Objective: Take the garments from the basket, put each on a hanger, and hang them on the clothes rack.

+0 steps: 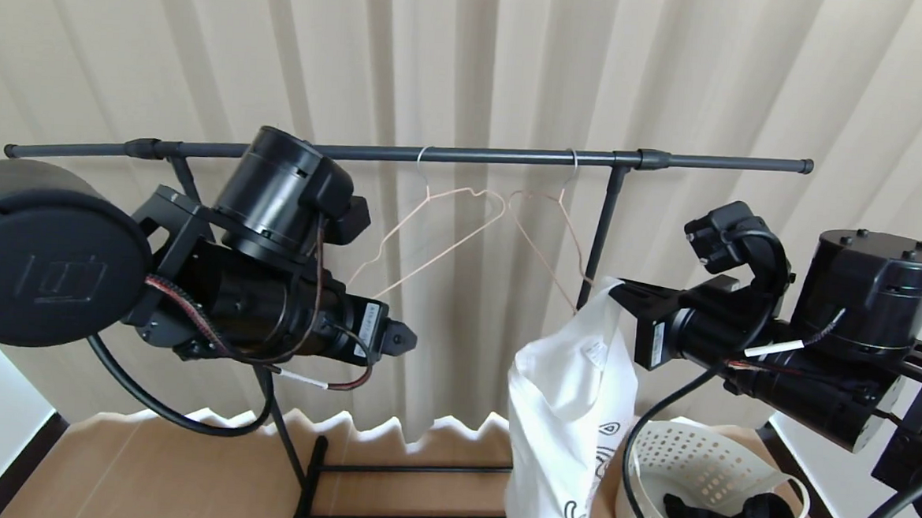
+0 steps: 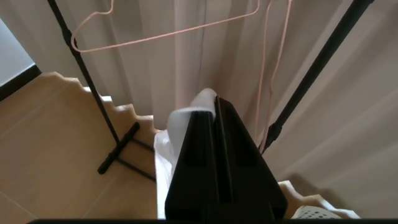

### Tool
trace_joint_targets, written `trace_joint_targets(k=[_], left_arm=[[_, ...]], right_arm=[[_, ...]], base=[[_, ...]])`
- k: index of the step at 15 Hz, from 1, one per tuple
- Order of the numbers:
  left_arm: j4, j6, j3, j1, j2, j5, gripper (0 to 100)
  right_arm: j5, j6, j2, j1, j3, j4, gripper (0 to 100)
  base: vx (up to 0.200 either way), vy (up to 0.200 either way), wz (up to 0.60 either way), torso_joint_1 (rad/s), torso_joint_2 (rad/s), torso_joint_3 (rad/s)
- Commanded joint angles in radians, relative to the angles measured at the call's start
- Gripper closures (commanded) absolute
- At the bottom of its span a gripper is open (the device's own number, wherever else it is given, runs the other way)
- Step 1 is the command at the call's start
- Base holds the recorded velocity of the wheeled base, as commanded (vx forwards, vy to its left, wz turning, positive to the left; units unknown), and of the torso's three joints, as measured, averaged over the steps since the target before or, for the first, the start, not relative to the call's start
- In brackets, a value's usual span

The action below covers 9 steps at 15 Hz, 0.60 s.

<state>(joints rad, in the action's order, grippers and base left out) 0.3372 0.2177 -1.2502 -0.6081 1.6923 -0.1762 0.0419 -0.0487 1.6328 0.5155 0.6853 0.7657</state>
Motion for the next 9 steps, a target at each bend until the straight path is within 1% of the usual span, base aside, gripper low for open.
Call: trace_joint_targets(k=[1, 2, 3, 4, 5, 6, 9], left_arm=[[-0.027, -0.043, 0.005, 0.073, -0.02, 0.046, 0], [-0.115, -0.104, 0.031, 0.122, -0.014, 0.07, 0], [-0.175, -0.138, 0.049, 0.142, 0.003, 0.07, 0], [-0.213, -0.156, 0.063, 0.149, 0.018, 0.069, 0], [-0.276, -0.17, 0.083, 0.152, 0.033, 0.067, 0], [-0.311, -0.172, 0.091, 0.154, 0.046, 0.067, 0], [-0.323, -0.173, 0.087, 0.163, 0.056, 0.064, 0]], right_arm=[[0.0, -0.022, -0.025, 0.0, -0.009, -0.013, 100], [0.0, -0.054, -0.064, 0.0, -0.02, -0.046, 100], [0.0, -0.068, -0.083, 0.0, -0.02, -0.063, 100], [0.0, -0.072, -0.096, 0.0, -0.021, -0.072, 100], [0.0, -0.076, -0.119, 0.0, -0.024, -0.085, 100], [-0.002, -0.076, -0.134, 0.0, -0.024, -0.097, 100], [-0.002, -0.103, -0.159, 0.003, -0.038, -0.12, 100]], base=[[0.0, 0.0, 0.0, 0.0, 0.0, 0.0], [0.0, 0.0, 0.0, 0.0, 0.0, 0.0], [0.0, 0.0, 0.0, 0.0, 0.0, 0.0], [0.0, 0.0, 0.0, 0.0, 0.0, 0.0], [0.0, 0.0, 0.0, 0.0, 0.0, 0.0], [0.0, 0.0, 0.0, 0.0, 0.0, 0.0], [0.0, 0.0, 0.0, 0.0, 0.0, 0.0]])
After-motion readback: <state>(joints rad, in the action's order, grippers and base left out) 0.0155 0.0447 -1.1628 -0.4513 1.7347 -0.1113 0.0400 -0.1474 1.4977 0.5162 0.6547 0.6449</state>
